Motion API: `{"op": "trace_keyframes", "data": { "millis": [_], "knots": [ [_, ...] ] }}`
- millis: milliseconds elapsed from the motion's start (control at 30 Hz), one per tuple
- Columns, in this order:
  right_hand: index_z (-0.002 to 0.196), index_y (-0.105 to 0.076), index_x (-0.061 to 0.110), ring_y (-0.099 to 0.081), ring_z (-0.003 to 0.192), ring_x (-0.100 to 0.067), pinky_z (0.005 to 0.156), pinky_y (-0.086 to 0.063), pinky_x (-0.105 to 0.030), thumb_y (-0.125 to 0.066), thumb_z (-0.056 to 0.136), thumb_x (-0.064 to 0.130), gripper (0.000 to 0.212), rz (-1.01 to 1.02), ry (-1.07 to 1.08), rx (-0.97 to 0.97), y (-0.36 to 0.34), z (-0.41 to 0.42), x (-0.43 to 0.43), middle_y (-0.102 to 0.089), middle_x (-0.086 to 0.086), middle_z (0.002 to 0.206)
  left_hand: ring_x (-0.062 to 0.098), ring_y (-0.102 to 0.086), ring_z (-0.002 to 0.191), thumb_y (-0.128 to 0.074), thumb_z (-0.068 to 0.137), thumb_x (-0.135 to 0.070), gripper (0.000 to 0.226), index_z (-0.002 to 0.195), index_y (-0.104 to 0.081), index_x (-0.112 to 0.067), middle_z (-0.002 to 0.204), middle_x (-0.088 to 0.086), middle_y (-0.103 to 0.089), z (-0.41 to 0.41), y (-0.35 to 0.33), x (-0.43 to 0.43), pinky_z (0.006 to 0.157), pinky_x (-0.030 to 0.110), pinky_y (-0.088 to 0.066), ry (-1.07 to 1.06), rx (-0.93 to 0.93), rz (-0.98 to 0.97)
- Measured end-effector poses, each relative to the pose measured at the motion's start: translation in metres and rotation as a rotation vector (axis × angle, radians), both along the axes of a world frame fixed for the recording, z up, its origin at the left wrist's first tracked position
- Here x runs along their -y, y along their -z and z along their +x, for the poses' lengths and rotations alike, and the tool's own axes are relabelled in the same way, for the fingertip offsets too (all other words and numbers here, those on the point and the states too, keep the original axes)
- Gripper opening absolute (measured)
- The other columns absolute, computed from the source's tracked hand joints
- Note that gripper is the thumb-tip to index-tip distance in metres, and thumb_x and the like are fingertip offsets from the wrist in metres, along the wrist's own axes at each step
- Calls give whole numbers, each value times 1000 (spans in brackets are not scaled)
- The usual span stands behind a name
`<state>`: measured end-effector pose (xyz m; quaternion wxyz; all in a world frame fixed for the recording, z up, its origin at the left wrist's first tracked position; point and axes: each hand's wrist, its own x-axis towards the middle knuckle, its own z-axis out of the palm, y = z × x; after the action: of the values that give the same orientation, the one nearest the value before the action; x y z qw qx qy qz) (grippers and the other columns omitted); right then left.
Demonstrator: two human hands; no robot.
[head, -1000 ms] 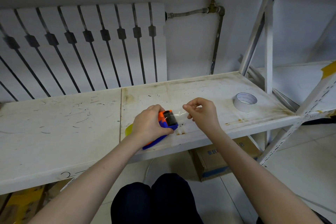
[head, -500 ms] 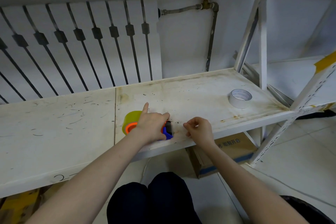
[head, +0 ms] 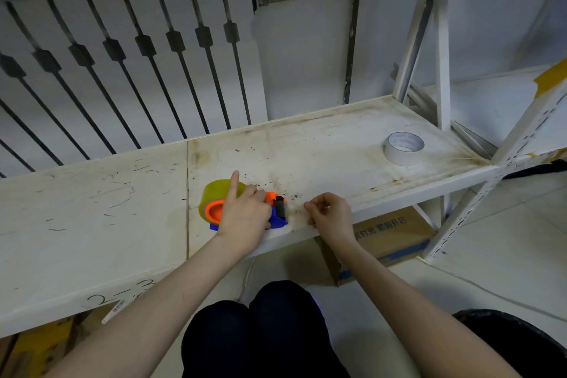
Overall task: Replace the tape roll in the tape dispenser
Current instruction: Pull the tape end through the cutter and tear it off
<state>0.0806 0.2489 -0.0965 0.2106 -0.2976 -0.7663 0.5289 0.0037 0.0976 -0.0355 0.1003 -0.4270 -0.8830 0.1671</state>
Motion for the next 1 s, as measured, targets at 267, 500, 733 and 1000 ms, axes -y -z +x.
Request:
{"op": "trace_keyframes", "data": {
  "millis": [267, 500, 733, 1000],
  "knots": [
    [81, -63, 7, -59, 56, -12, 61, -49, -24, -63, 88, 18, 12, -11, 49, -14, 0, -1, 3, -61, 1, 63, 26, -45, 122, -53, 86, -39, 39, 117, -60, -17, 118, 4, -61, 1, 3, 0, 115, 56, 3, 1, -7, 6],
    [83, -63, 6, -60, 57, -12, 62, -50, -26, -64, 87, 20, 15, -66, 99, -5, -4, -9, 1, -63, -3, 66, 28, -58, 106, -56, 79, -40, 55, 125, -48, -12, 122, 9, -54, 1, -2, -4, 117, 51, 1, -2, -5, 107],
    [74, -57, 21, -64, 71, -23, 65, -52, -30, -63, 87, 22, 14, 18, 94, -59, -11, -11, -2, -61, 2, 74, 25, -54, 111, -61, 70, -59, 61, 112, -57, -16, 110, 4, -57, -14, -17, -33, 114, 55, -8, -46, 198, 46],
    [77, -54, 26, -62, 76, -20, 69, -54, -29, -63, 87, 24, 14, 68, 116, -140, -11, -10, 0, -59, 0, 86, 21, -58, 96, -72, 60, -54, 49, 90, -58, -18, 89, -2, -53, -25, -20, -43, 111, 45, -23, -131, 334, 73]
  ]
}}
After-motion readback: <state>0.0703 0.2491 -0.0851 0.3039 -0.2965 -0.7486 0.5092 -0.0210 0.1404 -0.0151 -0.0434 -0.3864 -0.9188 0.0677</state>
